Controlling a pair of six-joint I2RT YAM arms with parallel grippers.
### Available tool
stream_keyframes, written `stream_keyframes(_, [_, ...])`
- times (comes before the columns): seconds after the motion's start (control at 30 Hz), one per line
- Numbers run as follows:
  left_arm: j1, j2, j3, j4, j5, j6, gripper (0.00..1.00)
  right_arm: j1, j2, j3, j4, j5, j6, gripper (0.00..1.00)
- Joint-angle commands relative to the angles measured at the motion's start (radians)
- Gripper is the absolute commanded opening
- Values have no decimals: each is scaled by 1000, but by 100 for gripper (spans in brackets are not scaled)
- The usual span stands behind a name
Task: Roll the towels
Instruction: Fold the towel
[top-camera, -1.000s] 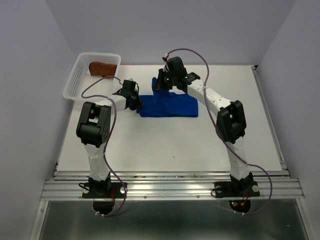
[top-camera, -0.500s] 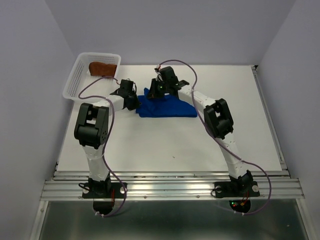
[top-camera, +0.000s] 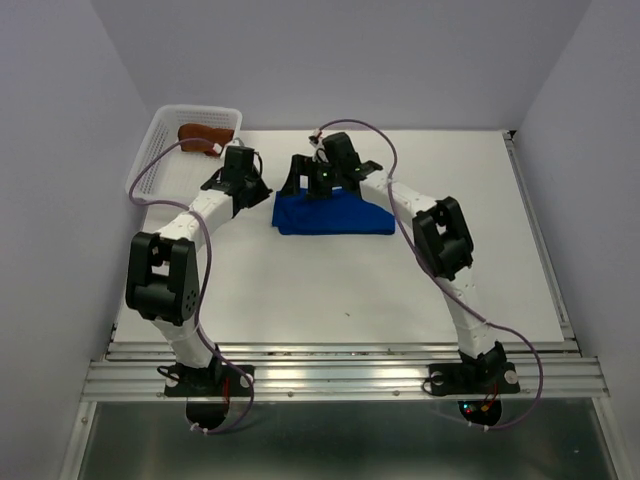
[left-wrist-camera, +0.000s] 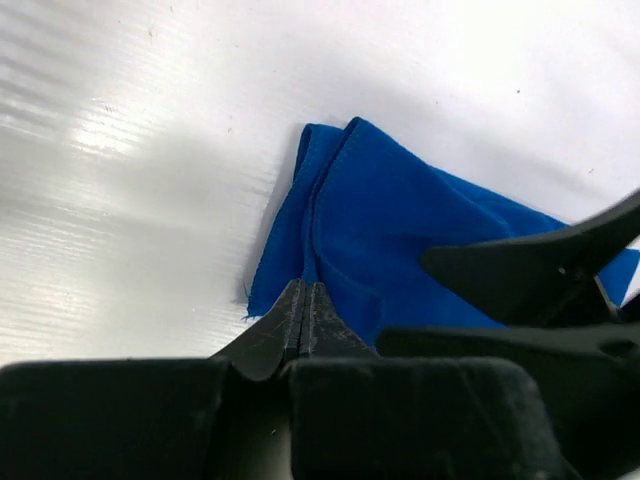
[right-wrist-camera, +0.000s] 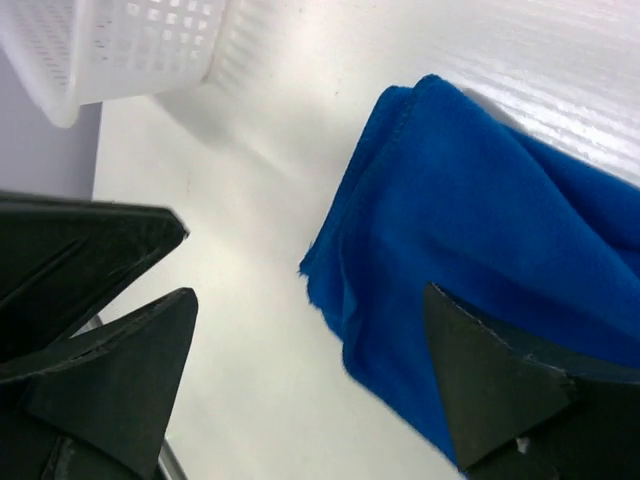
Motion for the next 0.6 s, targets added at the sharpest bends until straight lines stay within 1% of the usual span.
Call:
stream_keyframes(0.0, [2,-51,-23,-3,12,-8,6,-49,-214,-111,59,37,-32,100])
stream_keyframes(0.03, [-1,-43,-19,17,59,-3,8,-93,-261,-145,61,37,-29,100])
stream_keyframes(0.07, [-4,-39,-11,22,73,3,9,-117,-283,-180,59,37,-26,100])
stream_keyframes(0.1, [-40,8,48,30,107,27,13,-203,-364,-316,61,19,-52,100])
stream_keyframes(0.13, [-53,9,49,30,107,27,13,-204,-364,-317,61,18,-52,100])
stream_keyframes(0.17, [-68,44,90,30,119,32,17,-239,-393,-373,59,17,-69,100])
stream_keyframes(0.2, [-82,65,113,27,127,38,17,-239,-404,-400,59,12,-77,100])
stream_keyframes(0.27, [-119,131,165,14,142,43,17,-281,-419,-461,59,2,-102,100])
stream_keyframes(0.3, [-126,154,210,13,145,44,17,-304,-423,-475,59,-3,-109,100])
stream_keyframes(0.37, [-139,197,251,7,147,41,17,-325,-409,-481,59,-21,-123,100])
stream_keyframes(0.4, [-142,243,289,-1,155,41,17,-338,-397,-471,59,-26,-127,100])
stream_keyframes(0.5, [-142,317,337,-38,142,37,17,-377,-323,-434,59,-49,-142,100])
stream_keyframes(0.57, [-142,349,336,-45,107,30,17,-391,-265,-391,59,-90,-170,100])
